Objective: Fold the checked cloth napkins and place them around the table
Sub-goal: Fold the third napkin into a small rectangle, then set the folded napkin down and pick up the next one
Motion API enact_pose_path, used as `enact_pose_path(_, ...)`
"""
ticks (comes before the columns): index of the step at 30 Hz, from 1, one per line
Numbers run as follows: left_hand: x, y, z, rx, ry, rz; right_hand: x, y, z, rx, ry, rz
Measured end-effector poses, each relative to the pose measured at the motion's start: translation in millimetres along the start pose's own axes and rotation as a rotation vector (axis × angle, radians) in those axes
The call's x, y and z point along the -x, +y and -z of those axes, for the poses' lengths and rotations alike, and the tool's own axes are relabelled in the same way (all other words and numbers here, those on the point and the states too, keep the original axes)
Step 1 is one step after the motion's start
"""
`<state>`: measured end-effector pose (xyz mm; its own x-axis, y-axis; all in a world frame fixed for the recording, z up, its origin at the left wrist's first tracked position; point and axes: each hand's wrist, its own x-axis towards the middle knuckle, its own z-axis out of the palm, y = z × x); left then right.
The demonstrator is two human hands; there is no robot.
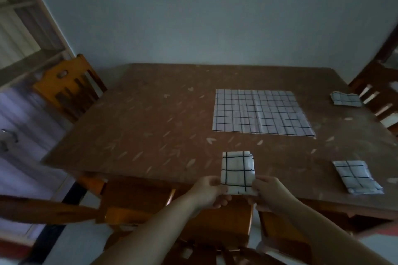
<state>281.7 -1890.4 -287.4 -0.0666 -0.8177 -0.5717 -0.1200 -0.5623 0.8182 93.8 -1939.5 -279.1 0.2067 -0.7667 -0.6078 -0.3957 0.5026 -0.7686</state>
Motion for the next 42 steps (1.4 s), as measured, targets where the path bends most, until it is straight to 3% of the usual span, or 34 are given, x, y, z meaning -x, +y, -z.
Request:
enact_pose_path(9, -36, -22, 45, -0.102, 0.141, 0.091, -68, -4, -41, 0.142, -0.107, -0.039)
enact_pose_path(14, -88, -30, 62, -0.141, 0.268, 0.004, -103, -3, -49, 0.184, 0.114, 0.058)
enact_pose_path(19, -132, -42, 61, -0.328, 0.375, -0.112, -137, -3, -56, 0.273, 0.292, 0.078)
enact_pose_path(32, -150, -47, 81, -0.846, 0.203, -0.209, -164, 2, -71, 0.35, 0.33, 0.051)
enact_pose_path(37, -146, 1, 103, -0.993, 0.253, -0.246, -144, -28, -40, 0.496, 0.431, 0.111)
enact_pose_path(42, -169, 96, 114, -0.944, 0.371, -0.388, -131, -72, 29, 0.548, 0.592, 0.182)
